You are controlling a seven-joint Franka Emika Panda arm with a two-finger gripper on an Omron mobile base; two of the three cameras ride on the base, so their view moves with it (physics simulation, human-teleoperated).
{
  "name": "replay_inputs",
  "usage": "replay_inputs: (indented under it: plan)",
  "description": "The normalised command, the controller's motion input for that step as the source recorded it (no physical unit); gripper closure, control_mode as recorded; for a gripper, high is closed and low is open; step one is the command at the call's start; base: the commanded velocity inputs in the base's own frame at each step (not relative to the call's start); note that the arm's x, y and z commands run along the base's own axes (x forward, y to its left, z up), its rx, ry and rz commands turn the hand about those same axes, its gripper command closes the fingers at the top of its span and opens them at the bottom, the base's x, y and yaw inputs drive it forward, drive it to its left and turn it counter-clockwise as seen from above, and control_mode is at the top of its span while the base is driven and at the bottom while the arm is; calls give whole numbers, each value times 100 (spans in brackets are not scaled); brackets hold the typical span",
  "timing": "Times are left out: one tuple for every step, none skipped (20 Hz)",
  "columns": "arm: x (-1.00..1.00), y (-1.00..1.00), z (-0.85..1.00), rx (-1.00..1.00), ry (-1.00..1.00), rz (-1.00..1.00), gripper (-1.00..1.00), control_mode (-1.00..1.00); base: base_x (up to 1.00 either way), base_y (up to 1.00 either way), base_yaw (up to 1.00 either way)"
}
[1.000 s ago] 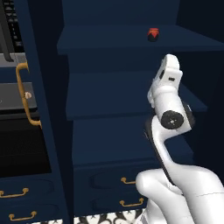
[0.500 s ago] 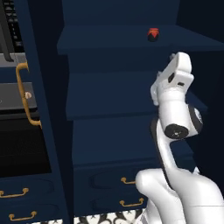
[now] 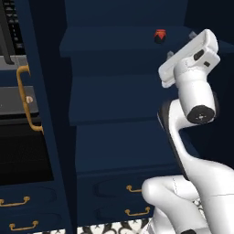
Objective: From the different types of pastries on the counter, select a croissant and place it on the cutting board. Then retrieve a jar of jam from the cabinet and place it alongside the croissant on the cutting board.
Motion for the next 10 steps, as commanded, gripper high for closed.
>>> replay_inputs:
  plan:
    - [-59, -14, 69, 24, -2, 11, -100, -100, 0, 0, 0]
    - [-68, -14, 61, 22, -5, 11, -100, -100, 0, 0, 0]
    - [-71, -20, 54, 23, -4, 8, -100, -100, 0, 0, 0]
    - [-69, -24, 48, 27, -1, 6, -100, -100, 0, 0, 0]
    - [-66, -25, 40, 29, 0, 6, -100, -100, 0, 0, 0]
    - [-36, -26, 30, 35, 0, 10, -100, -100, 0, 0, 0]
    - [-16, -23, 7, 29, 10, 10, -100, -100, 0, 0, 0]
    - [0, -19, 0, 19, 5, 6, -100, -100, 0, 0, 0]
    - [0, -9, 0, 19, 7, 6, -100, -100, 0, 0, 0]
    - [0, -8, 0, 35, 21, 6, -100, -100, 0, 0, 0]
